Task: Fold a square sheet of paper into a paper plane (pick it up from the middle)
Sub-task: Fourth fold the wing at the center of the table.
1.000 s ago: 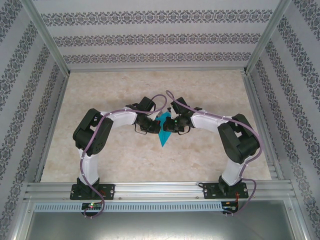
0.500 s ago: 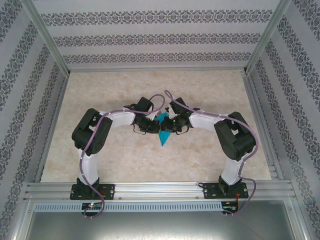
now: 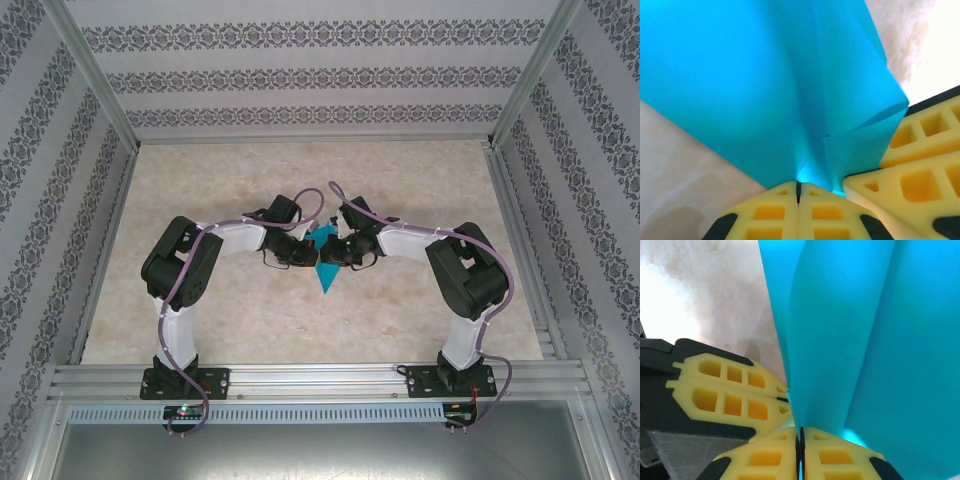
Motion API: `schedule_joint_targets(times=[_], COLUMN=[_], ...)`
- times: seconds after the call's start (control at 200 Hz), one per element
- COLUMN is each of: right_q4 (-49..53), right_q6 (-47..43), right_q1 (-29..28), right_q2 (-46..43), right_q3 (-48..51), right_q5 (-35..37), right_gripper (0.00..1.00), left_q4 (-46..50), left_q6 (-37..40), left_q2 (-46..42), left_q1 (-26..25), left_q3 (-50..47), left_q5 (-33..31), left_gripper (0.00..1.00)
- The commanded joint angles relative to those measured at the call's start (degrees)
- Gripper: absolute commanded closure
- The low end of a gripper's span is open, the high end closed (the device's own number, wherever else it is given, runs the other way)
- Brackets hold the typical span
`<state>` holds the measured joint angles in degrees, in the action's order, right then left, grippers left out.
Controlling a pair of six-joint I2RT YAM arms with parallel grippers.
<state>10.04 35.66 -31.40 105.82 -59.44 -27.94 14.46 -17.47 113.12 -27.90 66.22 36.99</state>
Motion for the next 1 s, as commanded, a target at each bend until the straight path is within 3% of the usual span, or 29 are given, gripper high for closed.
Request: schedule_joint_targets(times=[0.0,0.994], right_q4=[1.5,1.6], right_q6=[-1.0,-1.4], right_q1=[-0.4,-0.3], right_q2=[-0.1,0.6], right_q3=[1.3,1.4], right_q5=[0.2,1.0], right_gripper=[0.90,0.90], left_q4=[5.1,-1.3], left_q6=[-1.1,-8.1], left_q2=[1.4,-1.2], left_q1=[1.3,3.6], left_q3=[-3.0,-3.3], left_q5=[-3.3,4.9], left_gripper=[1.00,1.00])
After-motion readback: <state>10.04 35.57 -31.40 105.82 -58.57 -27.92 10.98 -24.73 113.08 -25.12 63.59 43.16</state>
